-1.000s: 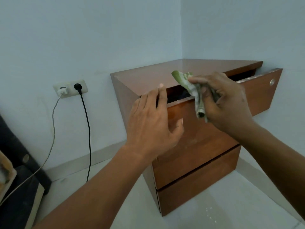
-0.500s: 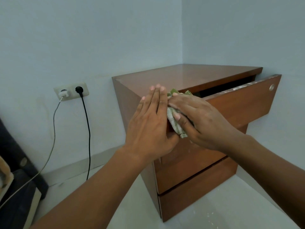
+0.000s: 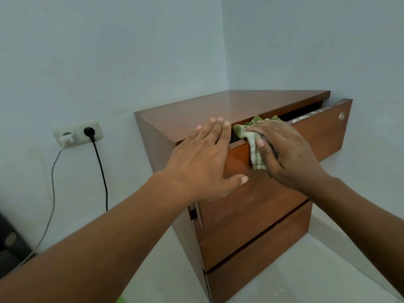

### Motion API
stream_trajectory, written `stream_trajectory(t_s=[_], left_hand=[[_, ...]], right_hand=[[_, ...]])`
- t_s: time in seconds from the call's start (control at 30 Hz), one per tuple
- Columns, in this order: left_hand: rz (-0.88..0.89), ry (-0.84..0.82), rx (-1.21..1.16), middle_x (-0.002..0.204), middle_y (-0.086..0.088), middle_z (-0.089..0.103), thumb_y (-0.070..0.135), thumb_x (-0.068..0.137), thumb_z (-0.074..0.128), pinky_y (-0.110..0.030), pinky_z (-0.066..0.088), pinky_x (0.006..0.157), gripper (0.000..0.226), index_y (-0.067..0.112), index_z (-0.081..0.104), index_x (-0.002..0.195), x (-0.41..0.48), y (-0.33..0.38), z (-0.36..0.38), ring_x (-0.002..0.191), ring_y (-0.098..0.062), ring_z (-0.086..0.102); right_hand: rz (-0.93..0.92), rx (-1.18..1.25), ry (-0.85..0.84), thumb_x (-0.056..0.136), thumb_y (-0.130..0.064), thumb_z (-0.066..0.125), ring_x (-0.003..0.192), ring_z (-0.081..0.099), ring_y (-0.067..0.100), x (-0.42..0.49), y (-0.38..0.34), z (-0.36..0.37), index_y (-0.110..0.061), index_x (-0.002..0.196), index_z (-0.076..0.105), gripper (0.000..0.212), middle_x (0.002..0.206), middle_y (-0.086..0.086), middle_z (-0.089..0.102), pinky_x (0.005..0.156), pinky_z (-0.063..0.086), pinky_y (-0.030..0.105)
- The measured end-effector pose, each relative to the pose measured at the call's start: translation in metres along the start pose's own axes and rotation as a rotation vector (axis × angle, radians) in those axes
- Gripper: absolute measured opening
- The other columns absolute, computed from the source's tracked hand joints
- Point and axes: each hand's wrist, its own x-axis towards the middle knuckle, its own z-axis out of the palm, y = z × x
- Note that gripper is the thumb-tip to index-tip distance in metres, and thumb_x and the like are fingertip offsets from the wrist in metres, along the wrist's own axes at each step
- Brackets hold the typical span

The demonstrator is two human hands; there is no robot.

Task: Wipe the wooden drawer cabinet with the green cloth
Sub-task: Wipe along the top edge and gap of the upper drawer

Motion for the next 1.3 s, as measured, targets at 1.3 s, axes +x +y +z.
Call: stream_trajectory(t_s=[1.3], left_hand=[[0.291,-0.254,0.053,0.164,0.001,-0.034,0.083,0.089,0.037,-0.037,-0.012,0.127,0.112,0.02,-0.023,0.16,0.146,0.048,0.011,0.15,-0.012,-0.033]], right_hand=[[0.691,-0.219,0.304,0.103,-0.01,0.047,0.116,0.057,0.036,0.005,0.197,-0.031,-0.001,0.121,0.064,0.027,0.121,0.021,0.065,0.097,0.045,0.04]])
